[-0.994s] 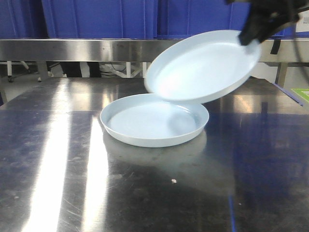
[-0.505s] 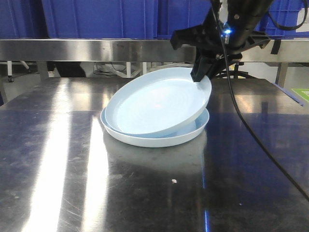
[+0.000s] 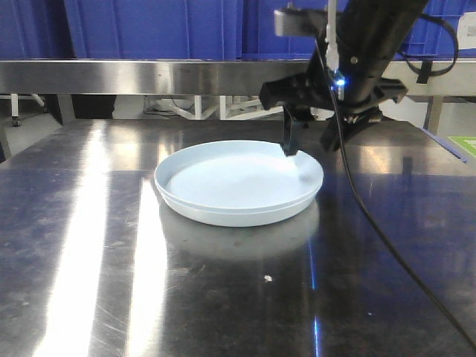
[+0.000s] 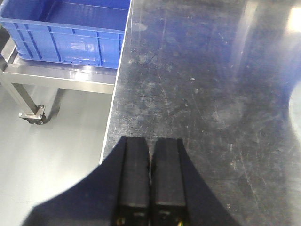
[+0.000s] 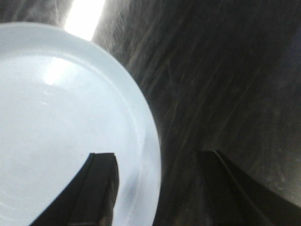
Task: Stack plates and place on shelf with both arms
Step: 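Grip the rim of the stacked plates with the right gripper and lift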
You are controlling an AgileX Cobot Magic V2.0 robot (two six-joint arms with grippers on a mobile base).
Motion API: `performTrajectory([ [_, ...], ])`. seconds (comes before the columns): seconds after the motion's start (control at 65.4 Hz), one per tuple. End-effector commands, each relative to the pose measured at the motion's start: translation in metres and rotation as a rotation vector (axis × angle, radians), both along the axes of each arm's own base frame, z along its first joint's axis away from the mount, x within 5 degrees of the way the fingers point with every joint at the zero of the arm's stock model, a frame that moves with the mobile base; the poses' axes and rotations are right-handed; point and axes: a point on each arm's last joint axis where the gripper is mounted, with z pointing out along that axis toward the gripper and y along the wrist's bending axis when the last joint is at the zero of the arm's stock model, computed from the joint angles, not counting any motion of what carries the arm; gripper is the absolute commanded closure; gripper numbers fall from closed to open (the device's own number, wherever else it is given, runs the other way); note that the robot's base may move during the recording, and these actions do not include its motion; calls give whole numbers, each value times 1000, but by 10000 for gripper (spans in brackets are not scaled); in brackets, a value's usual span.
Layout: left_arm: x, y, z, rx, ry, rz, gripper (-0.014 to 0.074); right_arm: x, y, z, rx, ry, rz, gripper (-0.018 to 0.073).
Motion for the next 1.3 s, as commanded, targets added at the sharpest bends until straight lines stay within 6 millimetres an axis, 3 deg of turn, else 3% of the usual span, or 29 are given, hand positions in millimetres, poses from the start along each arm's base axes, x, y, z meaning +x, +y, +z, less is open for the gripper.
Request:
performTrajectory([
  [0.0, 5, -1, 17, -21, -117, 3, 504, 4, 2, 22, 32, -79, 0, 115],
  [0.229, 5, -1, 17, -21, -117, 3, 504, 6, 4, 15, 28, -70, 2, 154],
  [0.291, 5, -1, 17, -21, -117, 3, 504, 7, 4, 15, 30, -77, 2, 248],
  [0.413, 5, -1, 17, -21, -117, 3, 504, 7, 4, 15, 31, -78, 2, 530],
  [0.474, 5, -1, 17, -21, -117, 3, 504, 7, 4, 15, 32, -81, 2, 488],
  [0.612, 5, -1, 17, -21, -117, 3, 504, 4, 3, 27, 45, -115, 1, 510],
  [0.811, 5, -1, 17, -21, -117, 3, 504, -10, -7, 78, 96, -259, -7, 510],
  [0.933, 5, -1, 17, -21, -117, 3, 504, -23, -27, 113, 126, -359, -47, 510],
  [1.102, 5, -1, 17, -21, -117, 3, 504, -59, -80, 154, 153, -527, -163, 510],
  [1.285, 5, -1, 17, -21, -117, 3, 504, -122, -132, 164, 138, -656, -311, 510],
])
